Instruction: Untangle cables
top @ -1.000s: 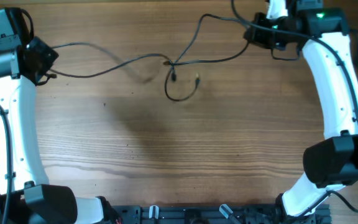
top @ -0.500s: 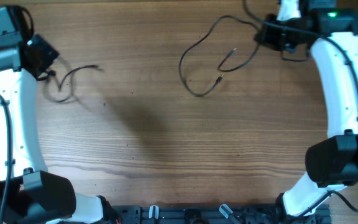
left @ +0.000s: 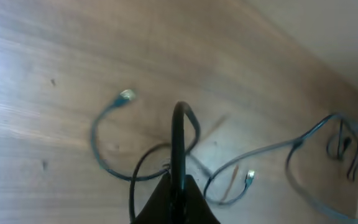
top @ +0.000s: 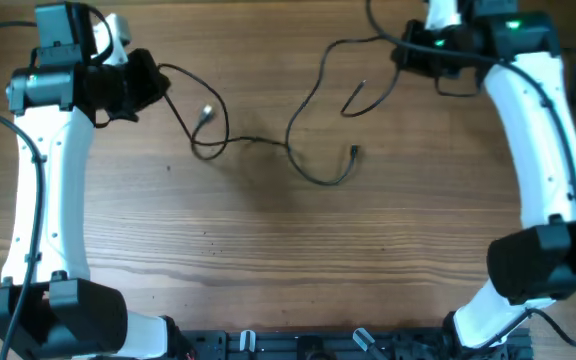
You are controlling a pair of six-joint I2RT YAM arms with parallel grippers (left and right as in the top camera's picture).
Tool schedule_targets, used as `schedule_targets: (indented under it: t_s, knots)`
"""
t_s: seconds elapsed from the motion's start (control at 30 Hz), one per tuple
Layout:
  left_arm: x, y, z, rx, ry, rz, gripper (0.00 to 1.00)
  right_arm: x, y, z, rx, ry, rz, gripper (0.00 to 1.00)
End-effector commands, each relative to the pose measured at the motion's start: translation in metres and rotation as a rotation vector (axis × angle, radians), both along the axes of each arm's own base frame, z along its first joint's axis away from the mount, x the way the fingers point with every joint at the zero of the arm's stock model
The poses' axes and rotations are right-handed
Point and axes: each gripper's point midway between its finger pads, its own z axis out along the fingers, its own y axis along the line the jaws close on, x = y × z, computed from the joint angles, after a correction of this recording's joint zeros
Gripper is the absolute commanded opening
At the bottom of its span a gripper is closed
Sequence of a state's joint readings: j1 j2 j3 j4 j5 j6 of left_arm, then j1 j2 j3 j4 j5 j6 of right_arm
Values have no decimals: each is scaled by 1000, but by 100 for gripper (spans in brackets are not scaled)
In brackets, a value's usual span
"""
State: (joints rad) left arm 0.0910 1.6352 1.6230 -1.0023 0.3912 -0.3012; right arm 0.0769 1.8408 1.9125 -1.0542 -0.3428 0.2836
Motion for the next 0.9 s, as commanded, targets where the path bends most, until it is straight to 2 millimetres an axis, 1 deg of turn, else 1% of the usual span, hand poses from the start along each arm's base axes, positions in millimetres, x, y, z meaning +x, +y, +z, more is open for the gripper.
schedule_targets:
  t_s: [0.0,0.03,0.07,0.1,0.13,0.17,0.2,0.23,0.27,0.3,0.37,0.43,0.47,0.5,0.53,0.57,0.63,0.7,0.8,0.87]
  knots:
    - [-8,-33,-9,-24,31,-82,4,-14,-54,102,-1,-246,-132,4]
    - [-9,-39,-13,-15,34,-97,4,-17,-66,112,-2,-271,-161,4]
    - [-9,-44,-18,-2,37,-107,4,-25,-88,129,-9,-311,-214,4]
    - [-9,-48,-22,11,42,-116,4,-31,-101,138,-14,-332,-247,4]
    - [-9,-53,-27,21,49,-126,4,-39,-122,149,-15,-358,-308,4]
    - [-10,-62,-32,24,61,-147,4,-54,-153,164,-24,-393,-394,4]
    - [-10,-67,-35,25,67,-162,4,-66,-177,174,-33,-417,-466,4]
    - [-10,-71,-38,25,73,-170,4,-77,-195,181,-39,-433,-523,4]
    - [-10,-76,-41,26,77,-183,4,-93,-220,190,-55,-457,-595,4]
    - [-8,-80,-44,26,81,-192,4,-107,-240,195,-73,-472,-657,4]
    - [-7,-83,-46,27,82,-200,4,-131,-271,201,-101,-482,-760,4]
    - [-7,-84,-47,26,79,-202,4,-148,-295,201,-121,-478,-838,4]
    - [-7,-85,-46,26,78,-202,4,-154,-303,200,-128,-474,-868,4]
    - [-6,-85,-46,26,77,-202,4,-163,-320,196,-144,-458,-922,4]
    - [-6,-85,-46,26,77,-202,4,-167,-331,190,-146,-438,-967,4]
    - [-7,-85,-46,26,78,-202,4,-174,-358,169,-144,-373,-1072,4]
    - [-6,-85,-46,26,77,-202,4,-176,-380,144,-142,-295,-1139,4]
    - [-7,-85,-46,26,78,-202,4,-173,-397,117,-111,-218,-1191,4]
    - [-6,-85,-46,26,77,-202,4,-159,-415,76,-73,-113,-1206,4]
    - [-7,-85,-46,26,78,-202,4,-151,-426,44,-35,-32,-1224,4]
